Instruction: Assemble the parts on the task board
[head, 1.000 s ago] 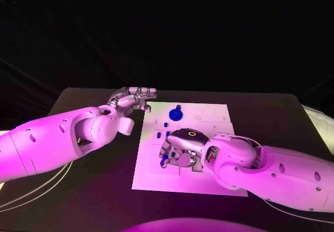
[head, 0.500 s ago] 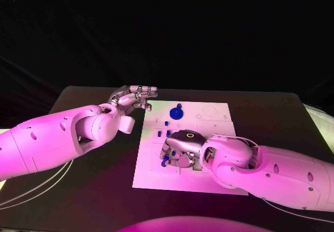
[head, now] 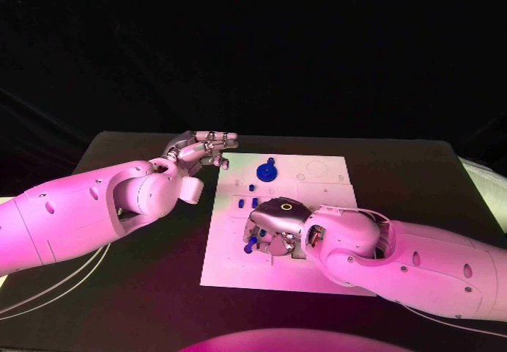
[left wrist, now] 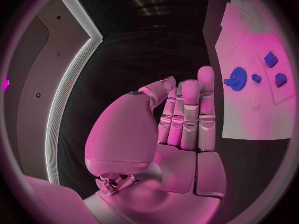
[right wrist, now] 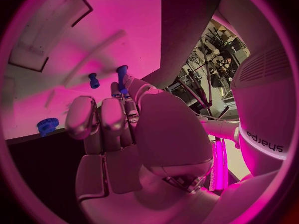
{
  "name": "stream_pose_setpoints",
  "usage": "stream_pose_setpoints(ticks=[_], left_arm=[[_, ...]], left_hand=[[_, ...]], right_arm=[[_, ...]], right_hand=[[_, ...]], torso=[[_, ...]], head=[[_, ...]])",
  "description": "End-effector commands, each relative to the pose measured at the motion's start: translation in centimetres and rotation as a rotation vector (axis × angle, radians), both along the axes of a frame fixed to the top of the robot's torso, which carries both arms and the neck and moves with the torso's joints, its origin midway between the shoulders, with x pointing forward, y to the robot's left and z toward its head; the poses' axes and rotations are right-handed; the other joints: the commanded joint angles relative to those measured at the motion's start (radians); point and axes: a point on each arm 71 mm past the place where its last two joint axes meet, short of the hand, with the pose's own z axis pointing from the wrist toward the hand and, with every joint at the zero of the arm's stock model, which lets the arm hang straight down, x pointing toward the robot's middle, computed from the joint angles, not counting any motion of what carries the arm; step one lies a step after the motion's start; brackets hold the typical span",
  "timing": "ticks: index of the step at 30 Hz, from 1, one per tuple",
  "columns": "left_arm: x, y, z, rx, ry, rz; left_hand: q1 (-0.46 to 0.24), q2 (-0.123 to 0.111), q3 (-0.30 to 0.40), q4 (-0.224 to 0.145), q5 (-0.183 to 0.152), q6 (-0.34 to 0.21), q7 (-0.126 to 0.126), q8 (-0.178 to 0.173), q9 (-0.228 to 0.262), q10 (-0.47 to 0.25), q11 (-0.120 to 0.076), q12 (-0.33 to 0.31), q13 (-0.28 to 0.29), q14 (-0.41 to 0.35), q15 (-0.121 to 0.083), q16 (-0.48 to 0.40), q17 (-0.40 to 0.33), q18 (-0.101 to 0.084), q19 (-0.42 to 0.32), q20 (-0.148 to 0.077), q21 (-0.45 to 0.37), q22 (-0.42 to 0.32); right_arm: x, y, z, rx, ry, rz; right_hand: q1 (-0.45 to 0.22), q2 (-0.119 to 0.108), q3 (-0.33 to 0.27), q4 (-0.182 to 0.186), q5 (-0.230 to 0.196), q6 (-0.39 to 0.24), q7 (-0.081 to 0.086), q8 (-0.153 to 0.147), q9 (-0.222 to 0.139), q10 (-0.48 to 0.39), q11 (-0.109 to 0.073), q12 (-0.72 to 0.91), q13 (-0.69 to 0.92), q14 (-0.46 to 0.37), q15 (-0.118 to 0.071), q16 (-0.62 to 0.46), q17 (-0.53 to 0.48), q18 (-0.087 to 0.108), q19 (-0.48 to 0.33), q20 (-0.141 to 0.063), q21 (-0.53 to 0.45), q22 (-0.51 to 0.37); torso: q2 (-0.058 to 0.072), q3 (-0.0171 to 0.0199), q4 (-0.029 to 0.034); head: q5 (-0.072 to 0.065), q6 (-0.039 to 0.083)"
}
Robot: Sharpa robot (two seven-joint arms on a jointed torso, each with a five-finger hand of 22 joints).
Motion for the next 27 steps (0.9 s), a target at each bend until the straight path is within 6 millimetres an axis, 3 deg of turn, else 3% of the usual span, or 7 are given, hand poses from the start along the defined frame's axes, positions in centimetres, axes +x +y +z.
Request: stream_pose_setpoints(ticks=[1,10,17,21,27], left_arm=[[-0.06,-0.2,0.02,-0.012,0.0,-0.017],[-0.07,-0.24,0.0,-0.013,0.001,-0.018],[-0.09,-0.22,0.0,-0.012,0.001,-0.017],[-0.09,-0.13,-0.01,-0.011,0.002,-0.015],[-0.1,-0.11,-0.01,-0.011,0.003,-0.016]], left_hand=[[0.008,0.002,-0.006,0.001,0.007,-0.006,0.004,0.005,-0.002,-0.01,0.0,0.004,0.001,-0.008,0.003,-0.006,-0.001,0.011,-0.005,0.001,-0.005,-0.001],[0.008,0.002,-0.006,0.001,0.007,-0.006,0.004,0.005,-0.002,-0.01,0.0,0.004,0.001,-0.008,0.003,-0.006,-0.001,0.011,-0.005,0.001,-0.005,-0.001],[0.008,0.002,-0.006,0.001,0.007,-0.006,0.004,0.005,-0.002,-0.01,0.0,0.004,0.001,-0.008,0.003,-0.006,-0.001,0.011,-0.005,0.001,-0.005,-0.001],[0.007,0.003,-0.007,0.001,0.007,-0.007,0.004,0.005,-0.002,-0.012,0.0,0.005,0.0,-0.009,0.003,-0.006,-0.003,0.011,-0.005,0.001,-0.006,-0.001],[0.007,0.003,-0.007,0.001,0.007,-0.007,0.004,0.005,-0.002,-0.012,0.0,0.005,0.0,-0.009,0.003,-0.006,-0.003,0.011,-0.005,0.001,-0.006,-0.001]], right_arm=[[-0.04,0.1,-0.26,-0.06,-0.017,0.001],[-0.3,0.7,-0.5,-0.084,-0.003,0.016],[-0.43,0.92,-0.96,-0.105,0.035,0.024],[-0.29,0.74,-0.9,-0.084,0.031,0.011],[-0.1,0.52,-0.57,-0.04,0.004,-0.013]], right_hand=[[0.009,0.004,0.009,-0.004,0.003,0.003,0.005,-0.004,0.001,0.025,-0.02,0.002,0.002,0.021,0.004,0.004,0.0,-0.006,0.001,0.006,0.007,0.001],[-0.004,-0.004,0.009,-0.004,0.001,0.003,0.005,-0.005,0.001,0.026,-0.019,-0.002,0.002,0.02,0.005,0.003,-0.003,-0.005,-0.002,0.007,0.006,0.0],[-0.087,-0.056,-0.025,0.023,0.048,-0.057,0.022,-0.02,-0.013,-0.024,0.0,-0.036,-0.001,0.017,0.021,0.0,-0.009,-0.003,-0.012,0.019,-0.003,-0.013],[-0.117,-0.081,-0.072,0.032,0.053,-0.107,0.027,-0.019,-0.017,-0.101,0.011,-0.04,-0.001,0.007,0.031,-0.024,-0.04,0.005,-0.035,0.028,-0.031,-0.052],[-0.118,-0.077,-0.148,0.03,0.052,-0.178,0.035,-0.019,-0.017,-0.216,0.025,-0.032,0.002,-0.006,0.041,-0.061,-0.086,0.02,-0.074,0.039,-0.085,-0.124]], torso=[[0.0,-0.0006,0.0001],[0.0,-0.0016,-0.0004],[0.001,-0.0011,0.0005],[0.0,-0.0015,0.0],[0.0,-0.0005,-0.0001]], head=[[0.0,-0.001],[0.001,-0.003],[0.002,-0.004],[0.003,-0.006],[0.002,-0.006]])
